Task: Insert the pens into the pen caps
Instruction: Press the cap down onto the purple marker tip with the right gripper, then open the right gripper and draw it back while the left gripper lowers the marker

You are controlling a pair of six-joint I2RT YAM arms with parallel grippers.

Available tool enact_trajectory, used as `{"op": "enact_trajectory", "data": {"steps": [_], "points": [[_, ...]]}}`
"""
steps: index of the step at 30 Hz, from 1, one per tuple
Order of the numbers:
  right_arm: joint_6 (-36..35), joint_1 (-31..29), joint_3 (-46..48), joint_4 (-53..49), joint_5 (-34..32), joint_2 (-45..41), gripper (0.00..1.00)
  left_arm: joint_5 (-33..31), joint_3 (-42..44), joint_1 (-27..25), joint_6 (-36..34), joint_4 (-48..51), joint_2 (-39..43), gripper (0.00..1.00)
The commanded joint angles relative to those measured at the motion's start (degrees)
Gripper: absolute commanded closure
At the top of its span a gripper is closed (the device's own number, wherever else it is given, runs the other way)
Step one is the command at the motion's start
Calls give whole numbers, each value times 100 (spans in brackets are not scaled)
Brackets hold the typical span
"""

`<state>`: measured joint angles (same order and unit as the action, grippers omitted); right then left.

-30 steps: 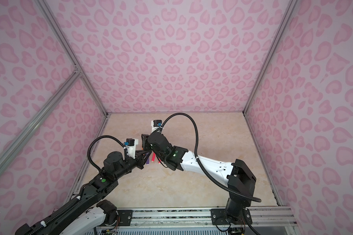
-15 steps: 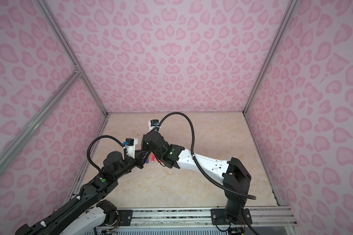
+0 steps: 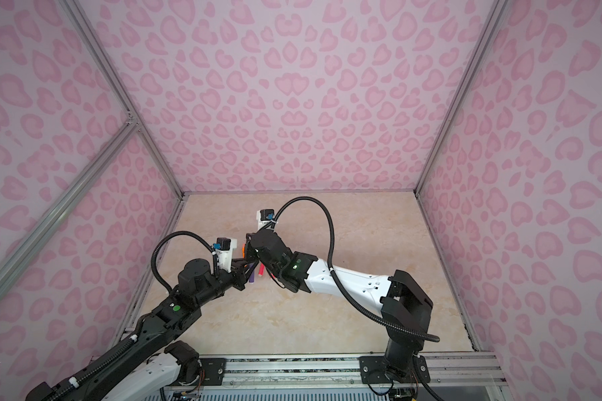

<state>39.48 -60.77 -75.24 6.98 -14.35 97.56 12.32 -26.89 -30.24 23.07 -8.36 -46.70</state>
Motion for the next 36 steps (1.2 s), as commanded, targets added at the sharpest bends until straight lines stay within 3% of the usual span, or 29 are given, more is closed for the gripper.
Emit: {"op": "enact_trajectory", "data": {"steps": [1,9,16,31,36], "points": [[116,-5,351,201,505,-72,100,-35,23,106,153,-591,59,97],[263,-22,1173,756,1047,-327,100,306,113,385,347,-745,62,97],[506,-182,1599,1119,1095,-266,100,298,112,412,380,-757,24,97],[1184,-832,1439,138,-142,-101,100,-751,-22,420,253,-301,-171,97],[1009,-815,1749,503,-233,-357,100,-827,-36,421,198,-289,-75,97]]}}
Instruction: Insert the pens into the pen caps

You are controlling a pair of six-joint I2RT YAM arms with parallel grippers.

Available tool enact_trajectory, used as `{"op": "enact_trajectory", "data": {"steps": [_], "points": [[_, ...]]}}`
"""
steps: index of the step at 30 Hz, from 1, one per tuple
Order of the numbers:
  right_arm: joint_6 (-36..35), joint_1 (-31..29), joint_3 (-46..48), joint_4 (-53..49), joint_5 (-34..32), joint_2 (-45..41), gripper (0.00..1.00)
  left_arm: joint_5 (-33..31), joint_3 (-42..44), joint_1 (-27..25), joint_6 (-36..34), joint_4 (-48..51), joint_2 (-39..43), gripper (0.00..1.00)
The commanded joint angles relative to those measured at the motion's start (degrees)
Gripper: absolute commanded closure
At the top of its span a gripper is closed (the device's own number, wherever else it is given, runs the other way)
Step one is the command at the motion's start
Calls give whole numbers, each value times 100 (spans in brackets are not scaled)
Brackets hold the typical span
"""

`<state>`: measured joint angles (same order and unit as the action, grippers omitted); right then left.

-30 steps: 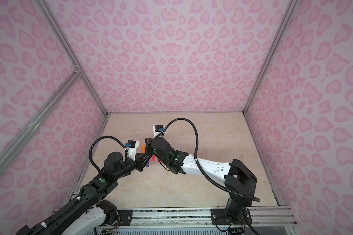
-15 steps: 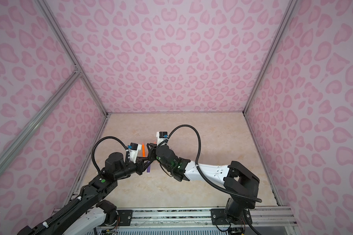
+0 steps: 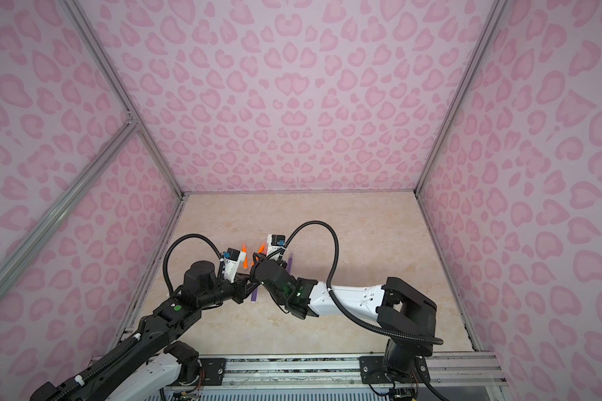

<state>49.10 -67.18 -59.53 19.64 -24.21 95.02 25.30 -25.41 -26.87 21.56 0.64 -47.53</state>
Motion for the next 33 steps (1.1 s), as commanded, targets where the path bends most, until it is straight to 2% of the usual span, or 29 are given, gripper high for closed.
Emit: {"op": "enact_trajectory", "data": {"steps": [1,2,4,7,9,12,16,21,26,33], "points": [[1,-144,202,-772,687,-182,100,-2151,-199,81,349,-1013,-2,97],[-52,-102,217,-842,610,-300,92,-2184,-228,86,357,-955,-26,97],[-84,22,261,-1068,416,-588,67,-2294,-310,86,366,-813,-140,97],[-38,293,450,-1490,-19,-1171,39,-2603,-521,17,509,-528,-566,97],[26,538,701,-1802,-322,-1693,29,-2984,-848,-119,754,-180,-1113,97],[105,942,1113,-2224,-737,-2515,28,-3040,-1590,-377,1013,350,-2097,97],[-145,1450,1507,-2693,-854,-3537,27,-3707,-2635,-964,1290,1242,-3304,97],[-364,1866,1705,-3488,-929,-4384,26,-3833,-3569,-1144,1588,1785,-4658,97],[-524,2006,1972,-3836,-1130,-4999,24,-3708,-4199,-1153,1608,2103,-5557,97],[-961,2051,2838,-3326,-1345,-6063,19,-3267,-4747,-1171,1551,2218,-6431,97]]}}
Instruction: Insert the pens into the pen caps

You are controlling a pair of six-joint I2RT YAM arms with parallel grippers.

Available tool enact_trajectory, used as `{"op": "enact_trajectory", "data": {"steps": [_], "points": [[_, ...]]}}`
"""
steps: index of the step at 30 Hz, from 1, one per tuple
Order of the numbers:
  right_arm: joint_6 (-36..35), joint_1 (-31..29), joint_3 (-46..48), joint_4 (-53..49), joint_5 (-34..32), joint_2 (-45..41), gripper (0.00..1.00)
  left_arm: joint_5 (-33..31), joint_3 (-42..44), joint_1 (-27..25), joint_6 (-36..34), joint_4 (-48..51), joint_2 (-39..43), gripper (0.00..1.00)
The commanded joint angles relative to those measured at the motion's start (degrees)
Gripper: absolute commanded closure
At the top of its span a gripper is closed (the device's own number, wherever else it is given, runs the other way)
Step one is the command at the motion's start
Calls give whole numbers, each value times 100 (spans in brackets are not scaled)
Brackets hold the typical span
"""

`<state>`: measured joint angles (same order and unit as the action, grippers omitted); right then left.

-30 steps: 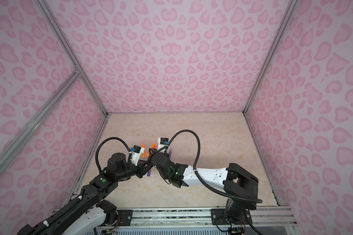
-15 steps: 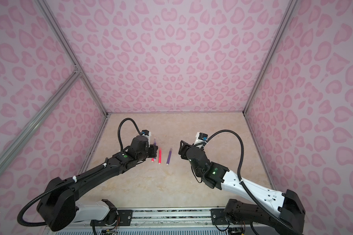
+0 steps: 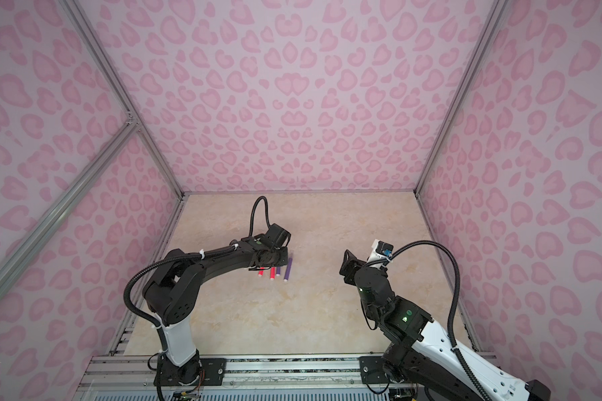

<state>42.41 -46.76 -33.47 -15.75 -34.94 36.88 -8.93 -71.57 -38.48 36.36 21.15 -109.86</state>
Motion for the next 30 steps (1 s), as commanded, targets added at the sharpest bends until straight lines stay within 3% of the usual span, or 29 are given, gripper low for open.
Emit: {"op": "enact_trajectory", "data": {"steps": [1,8,13,16,19,23,25,27,30], "points": [[-311,18,286,215,-335,-345,18,209,-164,-10,73,157,-262,97],[-832,247,272,272,-429,-221,16,174,-483,-10,111,433,-672,94],[-1627,437,375,1047,-282,225,15,146,-761,-1,212,610,-791,69],[-2428,565,455,1778,-186,175,4,99,-752,-8,248,618,-625,49],[-2781,1078,36,1777,155,300,3,11,-718,-10,235,673,-246,28],[-3032,2149,-397,1901,1278,942,3,-140,-675,-24,120,696,536,21],[-3310,2543,-450,2122,1053,1539,3,-527,-343,-57,18,470,1240,20],[-3732,2724,-365,2455,257,2138,3,-1244,161,-81,-64,132,2159,20],[-3907,3220,-102,2925,20,2941,4,-3254,1166,-51,-112,-282,3585,17]]}}
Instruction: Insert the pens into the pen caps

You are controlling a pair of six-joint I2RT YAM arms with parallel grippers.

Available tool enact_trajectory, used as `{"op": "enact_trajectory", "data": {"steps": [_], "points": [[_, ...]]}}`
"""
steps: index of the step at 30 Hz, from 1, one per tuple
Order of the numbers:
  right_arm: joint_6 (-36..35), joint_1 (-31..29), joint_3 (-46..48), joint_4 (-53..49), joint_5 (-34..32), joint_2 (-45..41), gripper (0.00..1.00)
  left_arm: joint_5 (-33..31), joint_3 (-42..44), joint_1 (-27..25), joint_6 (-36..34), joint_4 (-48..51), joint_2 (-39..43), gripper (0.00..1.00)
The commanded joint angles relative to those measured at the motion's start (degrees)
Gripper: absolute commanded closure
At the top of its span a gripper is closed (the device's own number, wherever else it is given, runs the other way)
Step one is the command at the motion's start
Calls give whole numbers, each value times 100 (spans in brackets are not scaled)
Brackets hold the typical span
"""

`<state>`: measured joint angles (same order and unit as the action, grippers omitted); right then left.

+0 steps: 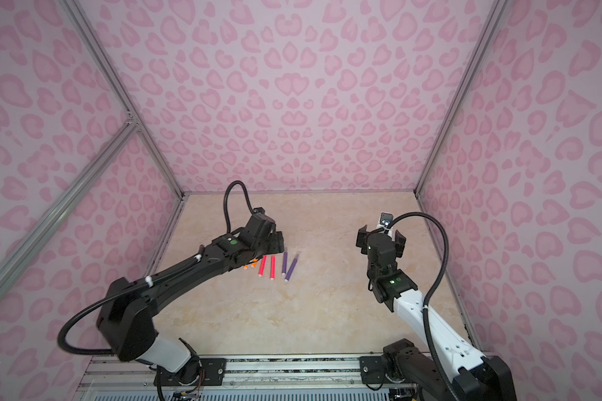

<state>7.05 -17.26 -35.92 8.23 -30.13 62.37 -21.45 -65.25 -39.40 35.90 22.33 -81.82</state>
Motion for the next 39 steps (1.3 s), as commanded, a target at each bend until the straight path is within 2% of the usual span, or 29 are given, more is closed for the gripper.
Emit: {"op": "enact_trajectory", "data": {"steps": [1,2,3,4,5,6,8,9,10,11,12,14,15,16,17,18,19,20,23,24,26,27,28,29,31,32,33,34,39], "points": [[-276,407,198,620,-338,594,5,-2809,1017,94,-165,-757,1217,12],[-295,473,303,842,-255,775,6,-3342,1548,172,-583,-1418,1505,10],[-466,501,484,1279,-236,973,6,-3664,2184,330,-1333,-2403,1720,8],[-677,527,691,1767,-287,1193,6,-3496,2752,536,-2241,-3076,1801,8],[-746,551,820,2093,-396,1401,7,-3271,2964,701,-2733,-3174,1818,8],[-687,602,984,2483,-582,1634,6,-3265,3153,946,-2965,-3223,1827,13],[-710,786,1233,3240,-394,1998,9,-3436,3708,1459,-2748,-3663,2001,13],[-613,761,1005,2564,-212,1859,9,-3012,4054,1842,-2501,-3912,2226,13],[-661,851,1073,2736,185,1832,11,-2554,4415,2176,-2425,-4338,2442,13],[-701,865,1241,3053,324,1781,11,-1973,4818,2501,-2437,-4865,2669,14],[-713,873,1349,3189,468,1696,11,-1669,5111,2737,-2517,-5349,2795,15],[-796,941,1733,4121,925,1716,10,-1530,5329,3001,-2683,-5812,2782,15],[-848,1029,2024,4915,1281,1975,10,-1509,5346,3078,-2785,-5932,2656,14],[-835,1074,2217,5637,1294,2400,9,-1508,5350,3130,-2883,-6050,2486,14],[-907,1094,2332,6658,1259,2926,1,-1579,5348,3166,-2950,-6231,2197,14],[-964,1013,2398,6907,1047,2983,0,-1601,5387,3214,-2981,-6532,1871,13],[-840,1024,2192,5899,1083,2662,0,-1683,5328,3241,-3112,-6803,1649,14],[-760,1129,1895,4999,1345,2438,0,-1503,5242,3237,-3140,-6664,1576,14],[-542,1446,1809,5263,1803,2707,1,-1093,5464,3354,-3234,-7402,1465,12],[-454,1439,1757,5110,1535,2676,1,-932,5474,3462,-3173,-7558,1410,12],[-452,1441,1656,4714,1511,2561,0,-699,5377,3639,-3053,-7745,1146,10],[-441,1444,1641,4655,1524,2536,1,-542,5144,3686,-2963,-7432,1022,8],[-452,1438,1660,4784,1512,2586,1,-412,5038,3696,-2995,-7486,857,1],[-443,1436,1699,4877,1510,2603,0,-68,5047,3701,-2978,-7750,639,2],[-454,1435,1667,4782,1514,2574,0,558,5253,3703,-3252,-9024,-261,1],[-450,1437,1644,4691,1515,2555,1,421,4984,3677,-3275,-8734,-378,0],[-454,1436,1645,4685,1520,2545,0,571,4735,3733,-3181,-7930,-203,0],[-458,1443,1650,4736,1510,2568,0,509,4797,3839,-3073,-8292,-326,0],[-454,1437,1656,4737,1510,2563,1,479,4785,3840,-3066,-8132,-265,2]]}}
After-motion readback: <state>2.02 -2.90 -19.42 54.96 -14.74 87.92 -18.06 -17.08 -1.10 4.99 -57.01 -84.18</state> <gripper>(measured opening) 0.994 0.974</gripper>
